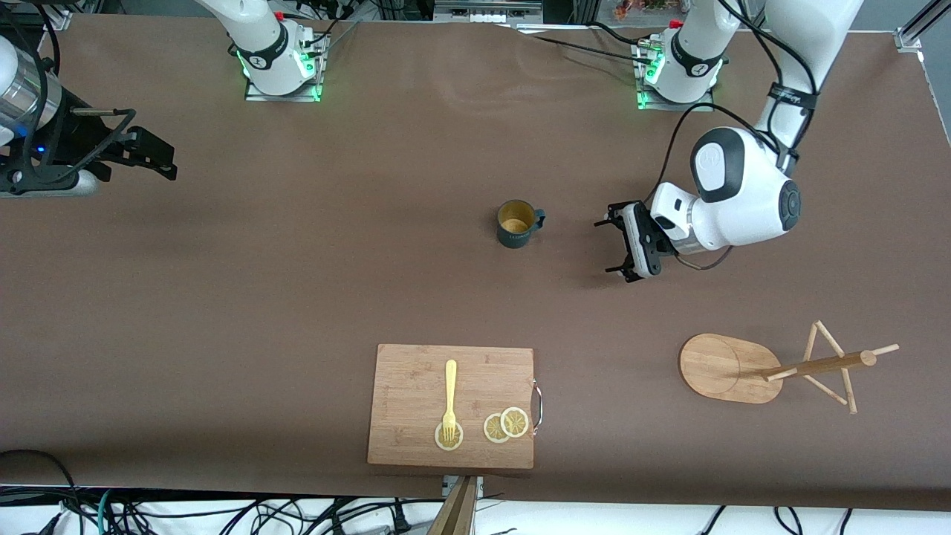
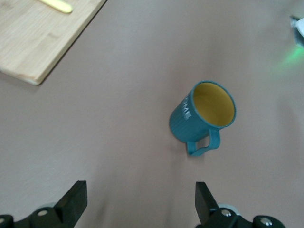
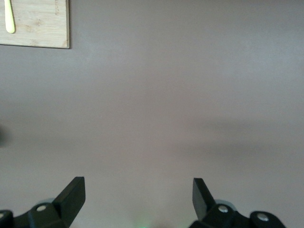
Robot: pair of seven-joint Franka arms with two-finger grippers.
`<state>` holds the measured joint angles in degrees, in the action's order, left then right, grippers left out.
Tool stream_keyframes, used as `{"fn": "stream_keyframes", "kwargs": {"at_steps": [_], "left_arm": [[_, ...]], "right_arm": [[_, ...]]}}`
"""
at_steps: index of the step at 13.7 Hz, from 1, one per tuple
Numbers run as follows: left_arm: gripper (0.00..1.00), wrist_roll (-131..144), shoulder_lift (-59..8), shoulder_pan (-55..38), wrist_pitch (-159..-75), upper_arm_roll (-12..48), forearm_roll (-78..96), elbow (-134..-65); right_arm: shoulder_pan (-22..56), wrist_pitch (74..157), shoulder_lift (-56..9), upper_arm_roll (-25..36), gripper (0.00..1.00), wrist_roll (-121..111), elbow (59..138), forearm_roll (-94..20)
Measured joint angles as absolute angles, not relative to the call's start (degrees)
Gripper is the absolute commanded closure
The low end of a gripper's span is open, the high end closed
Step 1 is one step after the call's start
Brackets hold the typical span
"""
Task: Pass cup and hang on rack
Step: 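Move the left gripper toward the mug handle while the right gripper retracts, then close the left gripper on the teal mug handle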
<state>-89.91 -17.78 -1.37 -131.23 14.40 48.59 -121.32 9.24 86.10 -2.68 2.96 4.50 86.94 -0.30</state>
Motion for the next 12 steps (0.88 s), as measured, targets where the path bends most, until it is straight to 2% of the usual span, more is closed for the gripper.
{"fn": "stream_keyframes", "kwargs": {"at_steps": [7, 12], "left_arm": [[0.0, -131.84, -21.61, -1.35, -132.15, 14.32, 83.9, -131.35], [0.0, -152.37, -26.57, -1.41, -129.88, 14.47, 99.63, -134.0]], "right_arm": [[9.23, 86.06, -2.68, 3.06, 0.0, 4.5, 86.62, -0.25], [9.29, 85.95, -2.6, 2.98, 0.0, 4.55, 86.21, -0.25]]}}
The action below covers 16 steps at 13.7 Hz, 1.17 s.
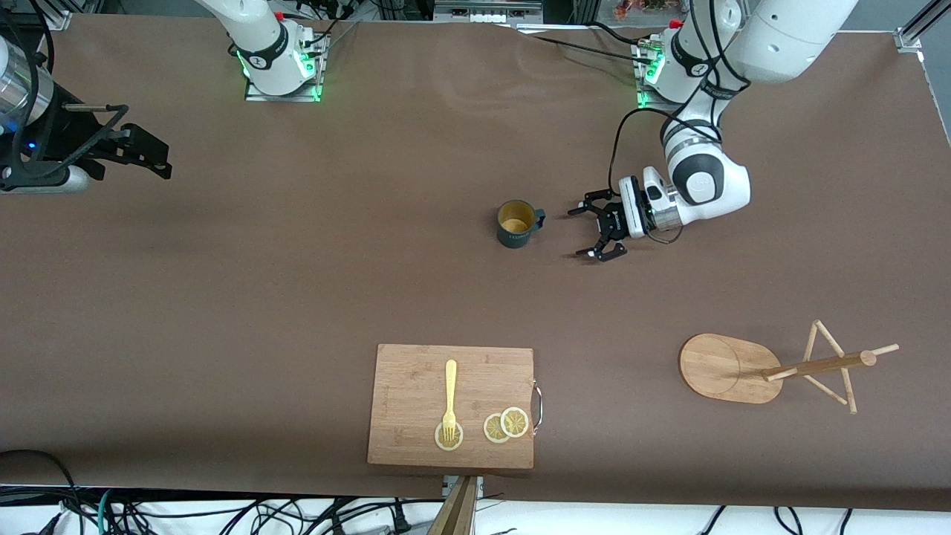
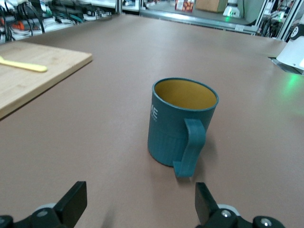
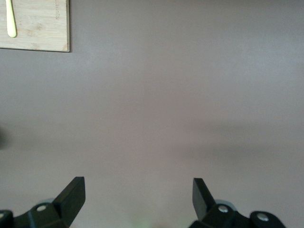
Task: Pass cup and hang on rack
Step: 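Close the left gripper on the teal mug handle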
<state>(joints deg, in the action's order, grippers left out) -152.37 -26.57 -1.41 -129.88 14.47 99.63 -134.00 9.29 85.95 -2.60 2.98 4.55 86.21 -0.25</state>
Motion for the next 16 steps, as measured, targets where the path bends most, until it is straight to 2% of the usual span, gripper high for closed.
{"fn": "stream_keyframes", "kwargs": {"at_steps": [6, 16], "left_arm": [[0.0, -157.43, -28.64, -2.46, -128.96, 17.35, 111.02, -135.35], [0.0, -159.16, -29.43, -4.72, -128.97, 19.98, 120.46, -138.27]], "right_arm": [[9.4, 85.97, -2.6, 2.77, 0.0, 4.55, 86.14, -0.25], [10.12, 86.11, -2.59, 2.72, 0.0, 4.55, 86.07, -0.25]]}}
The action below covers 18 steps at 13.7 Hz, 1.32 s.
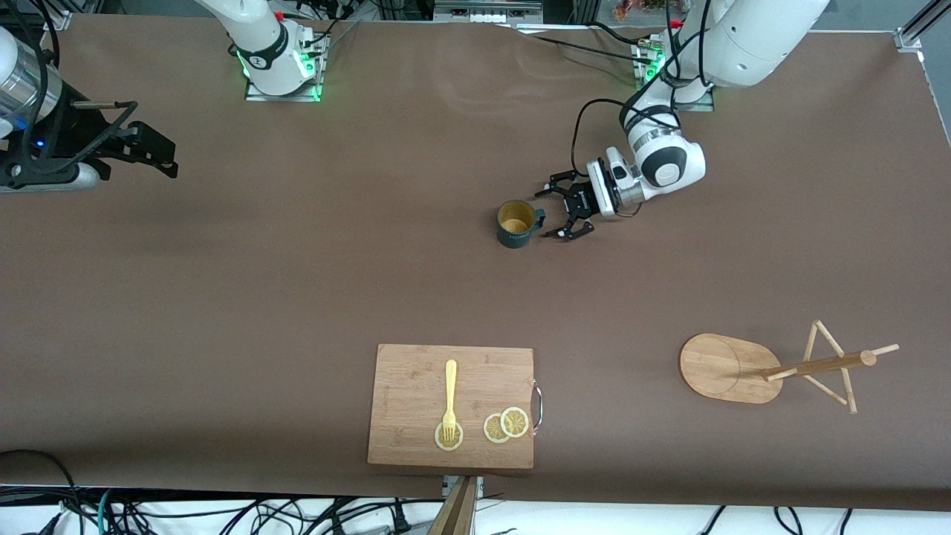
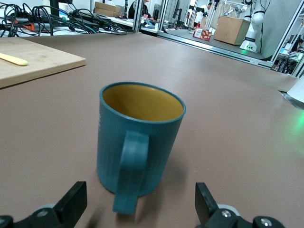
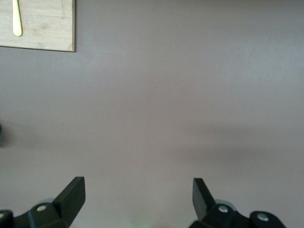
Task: Pass cup and hang on rack
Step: 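Close the left gripper on the teal mug handle, then lift the mug by its handle with the left gripper toward the rack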
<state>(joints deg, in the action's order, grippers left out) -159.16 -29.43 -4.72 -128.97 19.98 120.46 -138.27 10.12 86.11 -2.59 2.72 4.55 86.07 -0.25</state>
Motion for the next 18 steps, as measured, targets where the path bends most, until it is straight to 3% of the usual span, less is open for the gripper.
{"fn": "stream_keyframes", "kwargs": {"at_steps": [5, 6, 7, 8, 10, 18], "left_arm": [[0.0, -159.42, -29.7, -5.11, -128.97, 19.99, 121.06, -138.27], [0.15, -159.64, -29.7, -5.34, -128.97, 20.02, 122.06, -138.26], [0.38, -159.72, -29.71, -5.71, -128.97, 20.11, 122.78, -138.25], [0.79, -159.72, -29.7, -6.06, -128.97, 20.14, 122.87, -138.2], [0.97, -159.72, -29.7, -6.31, -128.97, 20.14, 122.87, -138.17], [1.0, -156.7, -29.43, -5.75, -128.96, 19.23, 122.9, -137.61]], "right_arm": [[10.36, 86.12, -2.54, 2.71, 0.0, 4.55, 86.06, -0.25], [10.41, 86.12, -2.52, 2.71, 0.0, 4.55, 86.06, -0.25], [10.45, 86.12, -2.5, 2.71, 0.0, 4.55, 86.06, -0.25], [10.49, 86.12, -2.5, 2.71, 0.0, 4.55, 86.06, -0.25], [10.54, 86.12, -2.5, 2.71, 0.0, 4.55, 86.06, -0.25], [10.55, 86.31, -2.49, 2.89, 0.0, 4.55, 86.04, -0.23]]}}
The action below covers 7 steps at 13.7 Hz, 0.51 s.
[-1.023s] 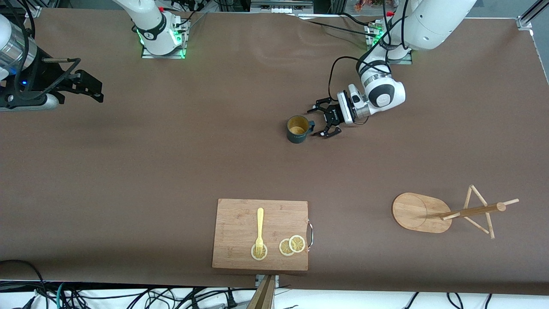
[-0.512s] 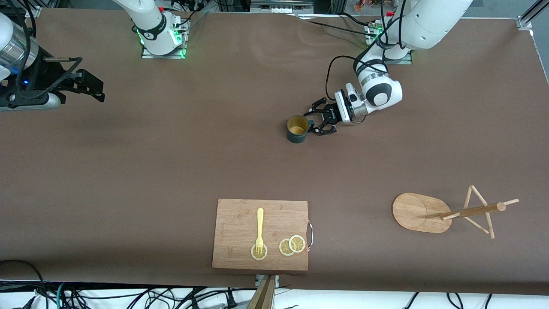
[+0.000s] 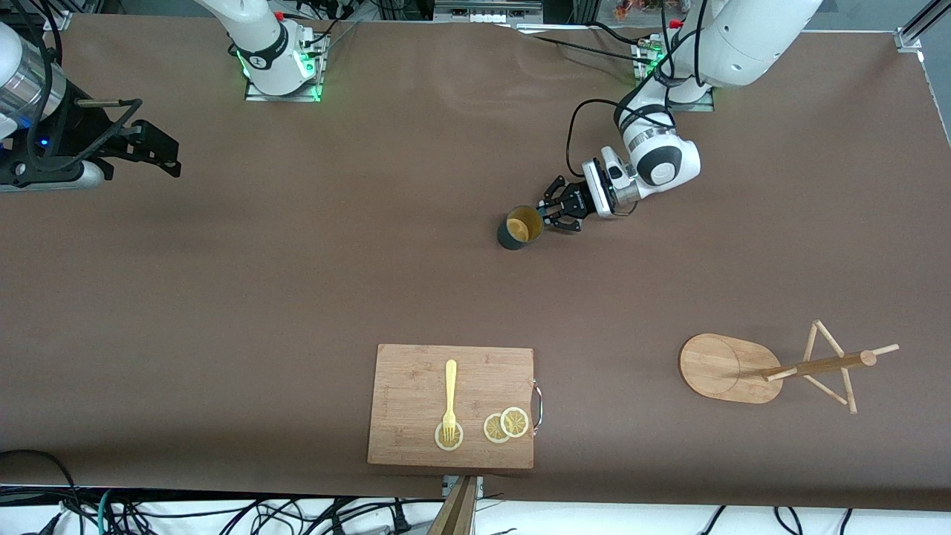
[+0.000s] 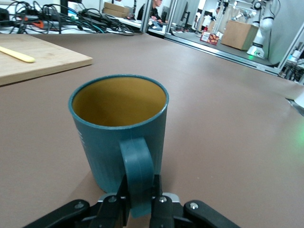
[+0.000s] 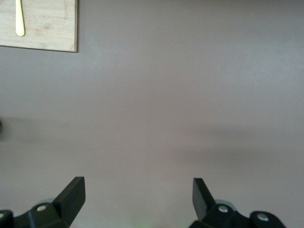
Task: Pass cup and hang on rack
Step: 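Lift the mug by its handle with the left gripper toward the rack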
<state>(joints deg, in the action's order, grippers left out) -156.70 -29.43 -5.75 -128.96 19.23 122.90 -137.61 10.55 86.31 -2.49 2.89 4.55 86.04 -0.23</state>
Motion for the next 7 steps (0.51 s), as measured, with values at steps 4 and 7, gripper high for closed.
{"fn": "stream_keyframes", "kwargs": {"at_steps": [4, 7], "left_arm": [[1.0, -152.39, -27.37, -5.2, -128.95, 19.18, 122.94, -137.28], [1.0, -141.7, -23.76, -3.92, -128.95, 19.19, 117.93, -137.08]], "right_arm": [[10.53, 86.39, -2.49, 3.13, 0.0, 4.55, 86.04, -0.22], [10.53, 86.41, -2.49, 3.12, 0.0, 4.55, 86.04, -0.2]]}}
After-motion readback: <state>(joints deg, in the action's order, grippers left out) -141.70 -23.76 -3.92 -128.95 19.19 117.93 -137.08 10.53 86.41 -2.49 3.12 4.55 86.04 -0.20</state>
